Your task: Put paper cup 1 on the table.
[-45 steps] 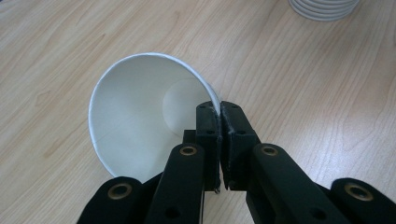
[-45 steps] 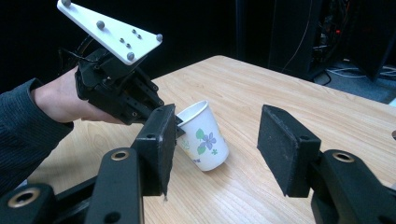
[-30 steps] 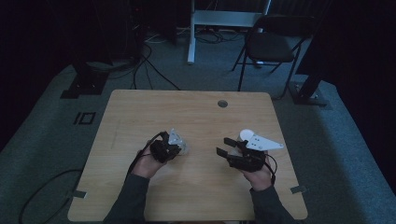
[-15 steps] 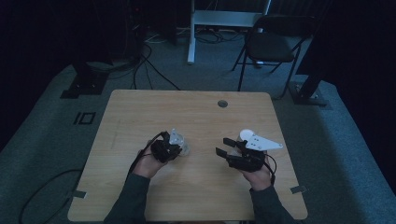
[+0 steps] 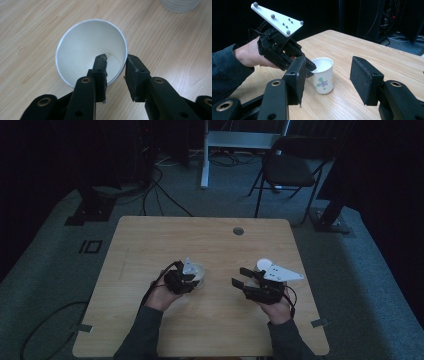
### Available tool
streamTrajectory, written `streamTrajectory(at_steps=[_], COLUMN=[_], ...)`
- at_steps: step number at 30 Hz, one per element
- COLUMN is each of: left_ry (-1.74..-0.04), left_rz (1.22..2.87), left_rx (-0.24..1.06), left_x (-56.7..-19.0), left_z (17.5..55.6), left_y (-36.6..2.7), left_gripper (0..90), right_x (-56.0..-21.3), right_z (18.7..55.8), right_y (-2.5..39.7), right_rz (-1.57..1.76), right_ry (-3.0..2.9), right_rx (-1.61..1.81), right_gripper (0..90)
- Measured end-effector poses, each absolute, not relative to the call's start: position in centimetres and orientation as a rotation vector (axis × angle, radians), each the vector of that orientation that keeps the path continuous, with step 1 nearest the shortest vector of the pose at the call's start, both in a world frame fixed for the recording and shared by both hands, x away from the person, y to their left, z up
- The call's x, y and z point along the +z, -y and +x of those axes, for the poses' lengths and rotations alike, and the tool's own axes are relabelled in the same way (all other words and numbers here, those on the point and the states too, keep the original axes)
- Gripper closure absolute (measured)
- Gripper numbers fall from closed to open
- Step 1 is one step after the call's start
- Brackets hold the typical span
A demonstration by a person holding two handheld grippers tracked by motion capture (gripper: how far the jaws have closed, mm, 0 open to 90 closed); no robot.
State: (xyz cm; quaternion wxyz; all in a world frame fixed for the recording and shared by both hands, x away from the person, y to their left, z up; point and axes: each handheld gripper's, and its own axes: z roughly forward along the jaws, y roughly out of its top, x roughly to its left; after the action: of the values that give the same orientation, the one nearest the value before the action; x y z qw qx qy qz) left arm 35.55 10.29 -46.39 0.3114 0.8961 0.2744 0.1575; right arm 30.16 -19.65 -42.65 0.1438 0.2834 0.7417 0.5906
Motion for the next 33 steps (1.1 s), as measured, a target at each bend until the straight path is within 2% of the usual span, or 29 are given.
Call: streamTrajectory(at_steps=[13,33], left_ry=[-0.734,-0.679], left_rz=[2.28,2.074], left_rx=[0.386,0.317], left_x=[-45.8,-44.5], left_z=[35.4,34.1], left_y=[-10.7,-11.4], left_gripper=[61.5,59.8], right_x=[-42.6,-41.5], right_z=[30.2,30.0], right_y=[19.8,20.0], right_rz=[0.818,0.817], right_ry=[-2.14,-2.132], right_rx=[1.704,1.643], right_gripper=[45.6,44.1])
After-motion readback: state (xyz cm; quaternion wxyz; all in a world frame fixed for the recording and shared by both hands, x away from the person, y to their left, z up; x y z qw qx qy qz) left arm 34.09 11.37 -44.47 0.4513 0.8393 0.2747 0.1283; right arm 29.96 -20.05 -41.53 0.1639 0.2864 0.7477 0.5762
